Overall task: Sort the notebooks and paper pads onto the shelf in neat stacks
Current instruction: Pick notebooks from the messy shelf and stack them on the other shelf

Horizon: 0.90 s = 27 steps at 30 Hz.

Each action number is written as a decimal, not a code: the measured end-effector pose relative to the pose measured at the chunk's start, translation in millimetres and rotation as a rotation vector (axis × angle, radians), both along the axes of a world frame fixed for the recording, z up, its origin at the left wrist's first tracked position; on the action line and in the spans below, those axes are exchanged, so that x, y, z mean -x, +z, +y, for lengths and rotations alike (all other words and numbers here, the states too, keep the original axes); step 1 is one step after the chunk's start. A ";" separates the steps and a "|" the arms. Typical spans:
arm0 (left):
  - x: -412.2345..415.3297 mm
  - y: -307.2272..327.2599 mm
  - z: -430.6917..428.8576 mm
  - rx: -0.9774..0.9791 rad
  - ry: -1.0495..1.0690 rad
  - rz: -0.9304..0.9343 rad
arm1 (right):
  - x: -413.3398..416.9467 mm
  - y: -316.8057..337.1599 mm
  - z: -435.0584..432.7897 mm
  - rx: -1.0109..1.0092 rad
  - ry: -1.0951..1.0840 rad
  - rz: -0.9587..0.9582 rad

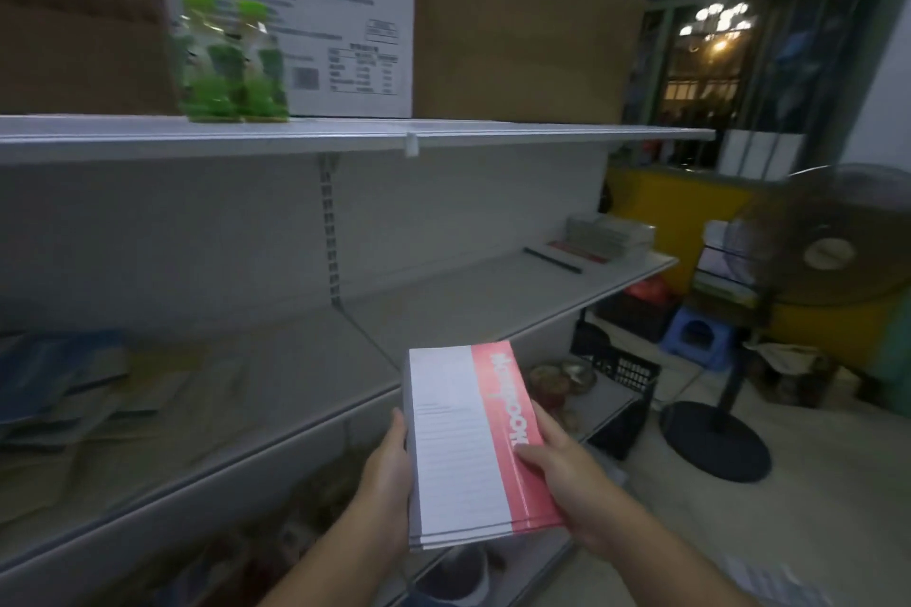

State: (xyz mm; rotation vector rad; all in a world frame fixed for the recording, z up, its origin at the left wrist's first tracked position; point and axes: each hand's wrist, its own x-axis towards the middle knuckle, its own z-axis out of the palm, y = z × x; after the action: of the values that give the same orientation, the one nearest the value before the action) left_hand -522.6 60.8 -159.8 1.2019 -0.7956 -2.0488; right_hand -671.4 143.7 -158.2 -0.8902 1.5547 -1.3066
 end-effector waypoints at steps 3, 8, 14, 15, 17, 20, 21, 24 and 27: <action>48.6 -8.8 -28.7 0.091 -0.009 0.025 | 44.5 0.5 -29.9 -0.026 -0.068 0.016; 125.9 -6.9 -95.6 0.160 -0.023 0.076 | 117.1 17.2 -97.1 -0.036 -0.183 0.088; 209.3 -3.6 -182.1 0.230 -0.060 -0.097 | 191.0 24.7 -166.7 -0.030 -0.292 0.131; 221.9 -5.7 -192.4 0.246 -0.081 -0.148 | 205.1 21.8 -175.6 -0.042 -0.293 0.129; 247.0 -8.7 -209.3 0.286 -0.098 -0.218 | 236.6 14.6 -196.2 -0.068 -0.310 0.148; 281.9 -10.6 -227.8 0.379 -0.150 -0.220 | 285.3 8.8 -230.9 -0.101 -0.307 0.224; 294.1 -12.8 -233.3 0.425 -0.166 -0.206 | 302.6 5.9 -243.8 -0.098 -0.282 0.237; 333.2 -15.0 -250.6 0.586 -0.216 -0.338 | 353.0 0.8 -286.8 -0.102 -0.237 0.275; 375.4 -15.4 -266.5 0.704 -0.290 -0.651 | 396.7 -7.2 -327.5 -0.157 -0.143 0.440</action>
State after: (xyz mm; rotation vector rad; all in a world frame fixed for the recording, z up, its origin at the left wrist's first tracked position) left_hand -898.0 -205.7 -175.1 1.3636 -1.8962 -1.3256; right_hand -1068.1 -183.8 -165.4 -1.0277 2.0644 -1.1131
